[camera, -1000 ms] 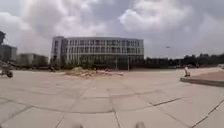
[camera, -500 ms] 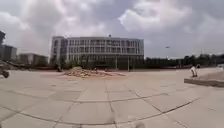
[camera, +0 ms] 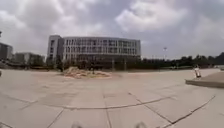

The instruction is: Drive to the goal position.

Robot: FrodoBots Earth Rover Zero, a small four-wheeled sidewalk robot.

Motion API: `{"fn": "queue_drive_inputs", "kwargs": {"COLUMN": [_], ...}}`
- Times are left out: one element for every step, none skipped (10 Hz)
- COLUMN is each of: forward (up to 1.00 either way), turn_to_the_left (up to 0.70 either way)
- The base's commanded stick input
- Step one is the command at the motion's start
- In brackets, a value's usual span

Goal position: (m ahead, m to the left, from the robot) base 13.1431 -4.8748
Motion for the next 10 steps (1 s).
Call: {"fn": "queue_drive_inputs", "kwargs": {"forward": [0.6, 0.6, 0.6, 0.6, 0.6, 0.6, 0.6, 0.6, 0.6, 0.6], "turn_to_the_left": [-0.15, -0.15, -0.15, -0.15, -0.15, -0.15, -0.15, -0.15, -0.15, -0.15]}}
